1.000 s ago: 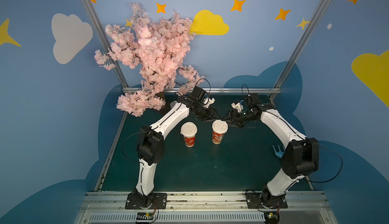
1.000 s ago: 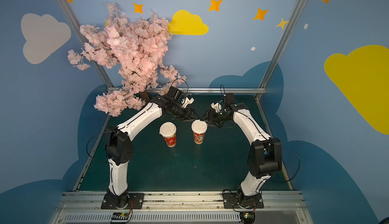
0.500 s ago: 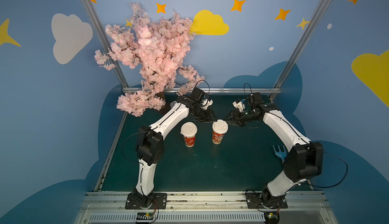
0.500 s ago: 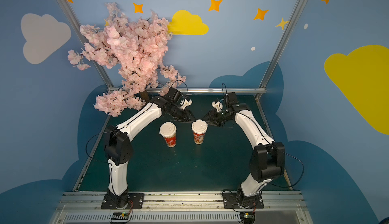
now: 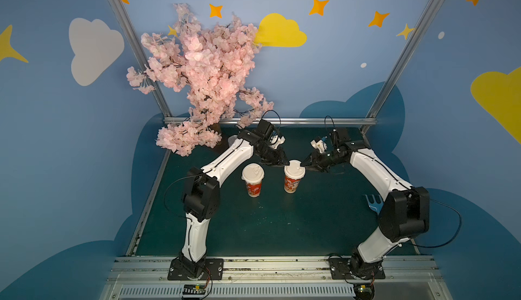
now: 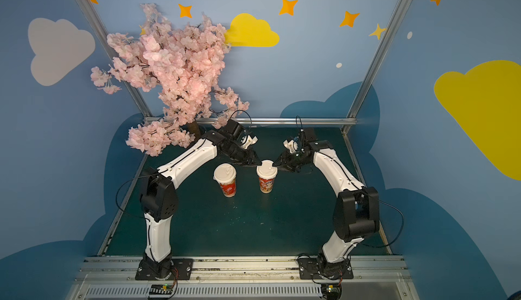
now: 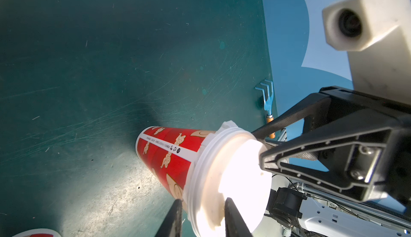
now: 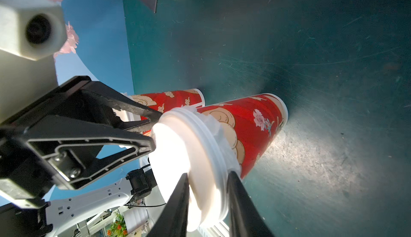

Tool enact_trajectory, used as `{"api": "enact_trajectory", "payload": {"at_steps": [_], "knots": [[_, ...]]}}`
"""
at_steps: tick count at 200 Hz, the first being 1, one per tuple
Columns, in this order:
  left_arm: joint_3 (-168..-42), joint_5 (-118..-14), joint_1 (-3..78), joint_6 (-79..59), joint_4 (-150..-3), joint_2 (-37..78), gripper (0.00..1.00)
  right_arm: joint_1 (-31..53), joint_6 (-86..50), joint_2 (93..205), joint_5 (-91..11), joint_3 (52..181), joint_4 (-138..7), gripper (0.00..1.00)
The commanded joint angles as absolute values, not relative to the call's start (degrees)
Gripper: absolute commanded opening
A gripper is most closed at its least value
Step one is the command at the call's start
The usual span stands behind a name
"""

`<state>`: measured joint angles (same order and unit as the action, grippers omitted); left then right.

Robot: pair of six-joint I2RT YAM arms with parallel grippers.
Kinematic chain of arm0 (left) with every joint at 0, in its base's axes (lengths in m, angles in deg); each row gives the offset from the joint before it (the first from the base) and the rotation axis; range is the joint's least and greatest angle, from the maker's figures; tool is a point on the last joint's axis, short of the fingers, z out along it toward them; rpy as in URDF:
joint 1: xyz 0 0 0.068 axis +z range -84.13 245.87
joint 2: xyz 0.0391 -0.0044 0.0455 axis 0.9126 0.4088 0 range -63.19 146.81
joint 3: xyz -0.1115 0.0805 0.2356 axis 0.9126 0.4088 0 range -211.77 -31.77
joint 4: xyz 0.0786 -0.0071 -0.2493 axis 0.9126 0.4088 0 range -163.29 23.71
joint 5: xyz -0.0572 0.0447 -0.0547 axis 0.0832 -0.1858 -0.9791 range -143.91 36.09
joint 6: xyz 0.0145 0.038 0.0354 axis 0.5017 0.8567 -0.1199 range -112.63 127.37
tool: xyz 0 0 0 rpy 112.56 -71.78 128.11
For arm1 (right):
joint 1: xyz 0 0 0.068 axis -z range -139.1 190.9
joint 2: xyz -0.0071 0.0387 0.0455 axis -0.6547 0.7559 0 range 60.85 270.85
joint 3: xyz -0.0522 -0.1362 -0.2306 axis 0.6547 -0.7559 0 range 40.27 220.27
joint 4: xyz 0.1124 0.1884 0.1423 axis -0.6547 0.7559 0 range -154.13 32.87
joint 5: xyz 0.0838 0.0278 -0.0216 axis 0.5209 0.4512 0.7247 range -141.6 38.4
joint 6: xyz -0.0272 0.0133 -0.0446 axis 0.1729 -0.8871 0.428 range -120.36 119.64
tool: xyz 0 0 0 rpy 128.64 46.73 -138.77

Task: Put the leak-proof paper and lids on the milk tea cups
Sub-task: Secure the cup lid on the cup, then reset both arms

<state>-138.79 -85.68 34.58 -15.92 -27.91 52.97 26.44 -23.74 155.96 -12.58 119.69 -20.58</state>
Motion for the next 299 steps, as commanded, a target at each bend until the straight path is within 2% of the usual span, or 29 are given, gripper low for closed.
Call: {"api": "enact_trajectory", "payload": {"at_steps": [1, 63, 92, 137, 173, 207, 229, 243, 272, 299], "knots": [[-137.9, -85.3, 34.5, -14.7, -26.9, 53.3, 0.32, 26.9, -23.1, 156.8, -14.2, 117.8, -20.8, 0.26], [-138.1, -84.4, 34.4, -14.0, -24.7, 54.6, 0.31, 27.4, -23.5, 156.8, -13.3, 115.8, -22.3, 0.25], [-139.9, -84.6, 34.3, -14.1, -24.4, 54.1, 0.31, 27.4, -23.6, 156.1, -12.4, 117.9, -21.4, 0.31], [-144.8, -85.8, 34.3, -14.7, -23.2, 53.9, 0.34, 27.4, -23.9, 153.9, -11.7, 120.9, -20.2, 0.48], [-149.4, -84.6, 34.5, -14.7, -21.3, 53.0, 0.45, 27.8, -23.9, 151.4, -13.0, 122.7, -19.4, 0.6], [-147.5, -79.8, 36.7, -15.0, -21.8, 47.3, 0.66, 28.2, -23.2, 147.7, -19.7, 121.8, -19.2, 0.71], [-141.4, -74.0, 39.9, -14.8, -23.7, 40.7, 0.84, 28.4, -23.0, 144.7, -28.1, 119.3, -20.1, 0.77], [-132.7, -69.1, 42.9, -15.5, -27.1, 34.7, 0.99, 28.6, -23.1, 142.7, -35.1, 116.8, -20.9, 0.81], [-111.8, -55.2, 51.1, -18.4, -37.6, 19.9, 1.0, 28.7, -27.4, 137.8, -50.1, 108.9, -25.8, 0.85], [-92.3, -42.3, 57.5, -17.6, -50.8, 5.9, 1.0, 28.8, -29.5, 133.0, -61.4, 98.7, -36.5, 0.85]]}}
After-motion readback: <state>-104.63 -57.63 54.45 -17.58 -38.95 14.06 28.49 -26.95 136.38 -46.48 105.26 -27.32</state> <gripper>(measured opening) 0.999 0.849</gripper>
